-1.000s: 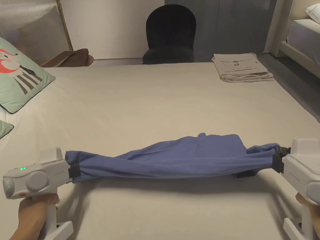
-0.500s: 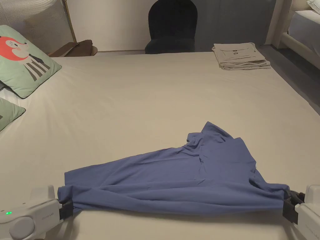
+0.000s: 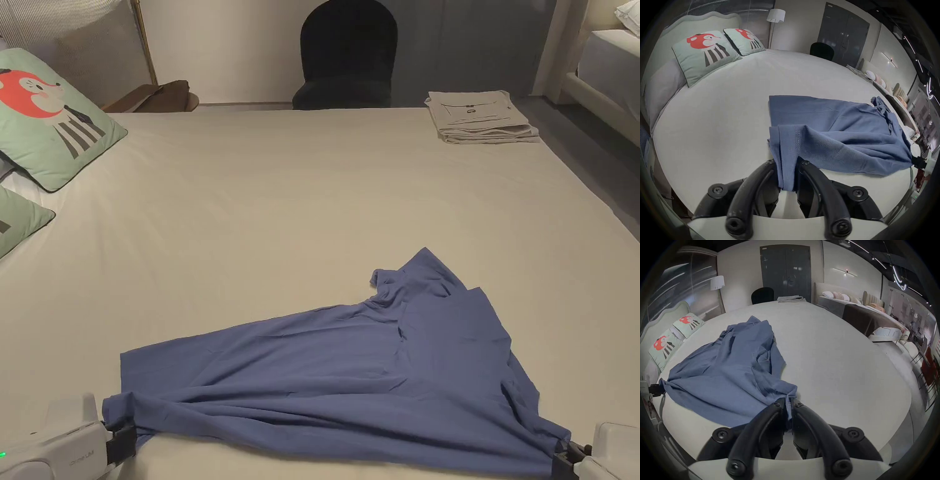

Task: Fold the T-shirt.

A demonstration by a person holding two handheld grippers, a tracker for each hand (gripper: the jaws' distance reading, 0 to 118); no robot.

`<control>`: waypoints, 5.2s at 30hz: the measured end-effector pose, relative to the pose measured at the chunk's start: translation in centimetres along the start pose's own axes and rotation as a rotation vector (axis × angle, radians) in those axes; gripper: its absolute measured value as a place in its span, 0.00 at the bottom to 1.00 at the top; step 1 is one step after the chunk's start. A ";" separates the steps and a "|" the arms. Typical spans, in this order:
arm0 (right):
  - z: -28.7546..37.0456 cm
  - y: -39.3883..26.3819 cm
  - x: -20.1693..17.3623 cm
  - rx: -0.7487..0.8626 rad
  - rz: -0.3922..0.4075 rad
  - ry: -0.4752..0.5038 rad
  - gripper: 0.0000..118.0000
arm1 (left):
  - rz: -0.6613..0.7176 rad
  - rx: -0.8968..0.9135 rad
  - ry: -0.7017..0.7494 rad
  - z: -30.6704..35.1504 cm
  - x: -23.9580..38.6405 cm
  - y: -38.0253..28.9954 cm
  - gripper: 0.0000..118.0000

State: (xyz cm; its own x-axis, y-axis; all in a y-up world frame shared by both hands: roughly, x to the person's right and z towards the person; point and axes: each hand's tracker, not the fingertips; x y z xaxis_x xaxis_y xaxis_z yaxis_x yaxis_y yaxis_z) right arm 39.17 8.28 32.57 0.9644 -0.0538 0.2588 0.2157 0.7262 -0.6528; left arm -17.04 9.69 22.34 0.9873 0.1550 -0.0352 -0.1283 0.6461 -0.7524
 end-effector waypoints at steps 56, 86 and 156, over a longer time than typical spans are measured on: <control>4.6 16.9 -7.0 0.600 0.112 0.026 0.00 | -0.043 0.064 0.054 -4.8 3.1 14.6 0.02; -3.9 21.3 -6.3 0.365 0.082 0.082 0.00 | -0.019 -0.013 0.018 -5.6 4.2 12.2 0.03; 4.5 57.5 -7.6 0.870 0.058 0.081 0.01 | -0.100 0.720 -0.092 7.3 17.1 50.8 0.03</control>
State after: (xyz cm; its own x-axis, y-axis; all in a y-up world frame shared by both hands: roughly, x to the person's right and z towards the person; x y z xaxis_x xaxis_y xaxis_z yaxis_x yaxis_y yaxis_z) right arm 43.58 53.52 -3.66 0.9853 -0.0248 0.1689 0.0044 0.9928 0.1198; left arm -7.38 50.59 -11.64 0.9897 0.1114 0.0901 -0.0993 0.9867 -0.1287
